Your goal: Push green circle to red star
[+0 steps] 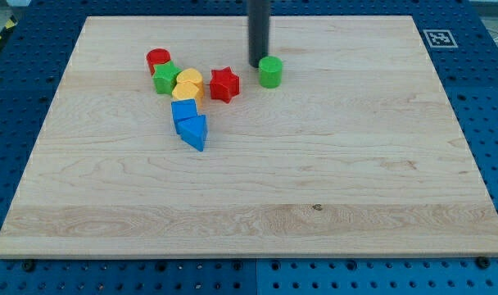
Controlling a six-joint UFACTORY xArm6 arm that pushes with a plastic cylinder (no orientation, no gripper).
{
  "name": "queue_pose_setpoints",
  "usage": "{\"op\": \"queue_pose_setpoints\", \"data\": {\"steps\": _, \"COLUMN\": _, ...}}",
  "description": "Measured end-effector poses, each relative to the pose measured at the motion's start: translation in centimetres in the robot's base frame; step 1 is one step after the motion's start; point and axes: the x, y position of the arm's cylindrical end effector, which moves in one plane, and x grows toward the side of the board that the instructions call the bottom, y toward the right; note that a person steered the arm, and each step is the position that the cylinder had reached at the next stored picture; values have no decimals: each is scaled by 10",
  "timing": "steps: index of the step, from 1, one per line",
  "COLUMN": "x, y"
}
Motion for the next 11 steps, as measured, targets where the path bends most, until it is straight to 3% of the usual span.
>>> {"op": "queue_pose_setpoints", "data": {"steps": 2, "x": 13, "y": 83}}
{"op": "queue_pose_setpoints", "data": {"steps": 3, "x": 46, "y": 90}}
{"op": "queue_pose_setpoints", "data": {"steps": 4, "x": 57, "y": 90}}
{"op": "queue_pose_setpoints", "data": {"steps": 8, "x": 34, "y": 79}}
{"op": "queue_pose_setpoints", "data": {"steps": 11, "x": 34, "y": 25}}
